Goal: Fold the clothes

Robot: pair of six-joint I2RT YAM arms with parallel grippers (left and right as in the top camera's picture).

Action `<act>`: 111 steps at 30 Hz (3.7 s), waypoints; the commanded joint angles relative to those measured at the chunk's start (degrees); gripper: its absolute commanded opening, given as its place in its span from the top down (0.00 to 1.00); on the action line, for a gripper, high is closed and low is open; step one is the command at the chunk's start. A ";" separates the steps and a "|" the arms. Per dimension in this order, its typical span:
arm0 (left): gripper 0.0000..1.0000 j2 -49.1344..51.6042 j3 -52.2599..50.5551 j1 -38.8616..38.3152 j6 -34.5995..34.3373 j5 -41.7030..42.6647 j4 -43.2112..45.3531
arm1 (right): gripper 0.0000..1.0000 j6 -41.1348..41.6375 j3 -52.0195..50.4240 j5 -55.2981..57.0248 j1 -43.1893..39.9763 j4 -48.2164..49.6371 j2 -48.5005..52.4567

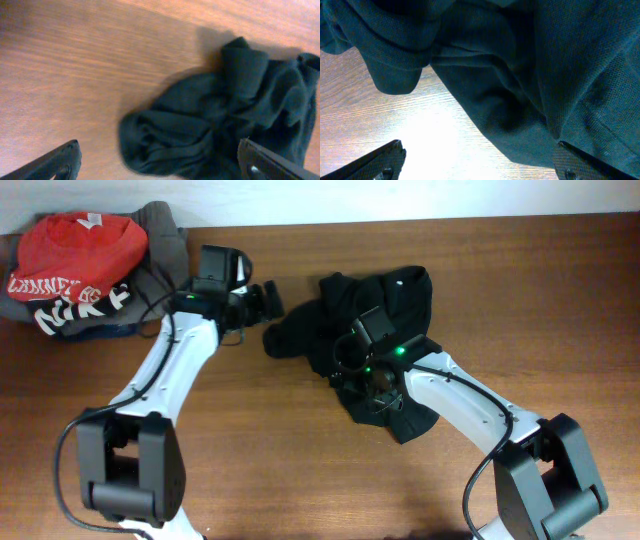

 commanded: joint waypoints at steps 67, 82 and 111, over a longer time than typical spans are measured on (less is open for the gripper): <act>0.92 13.99 3.21 -4.44 -12.52 -10.51 -8.39 | 0.01 0.31 -0.20 2.08 0.44 -0.13 0.33; 0.99 13.99 8.98 8.52 -12.57 -10.80 -17.29 | 0.01 0.31 -0.20 2.08 0.44 -0.50 0.33; 0.99 13.97 8.98 25.62 -12.50 -10.56 -22.03 | 0.01 3.43 -0.33 -2.95 0.42 1.05 5.86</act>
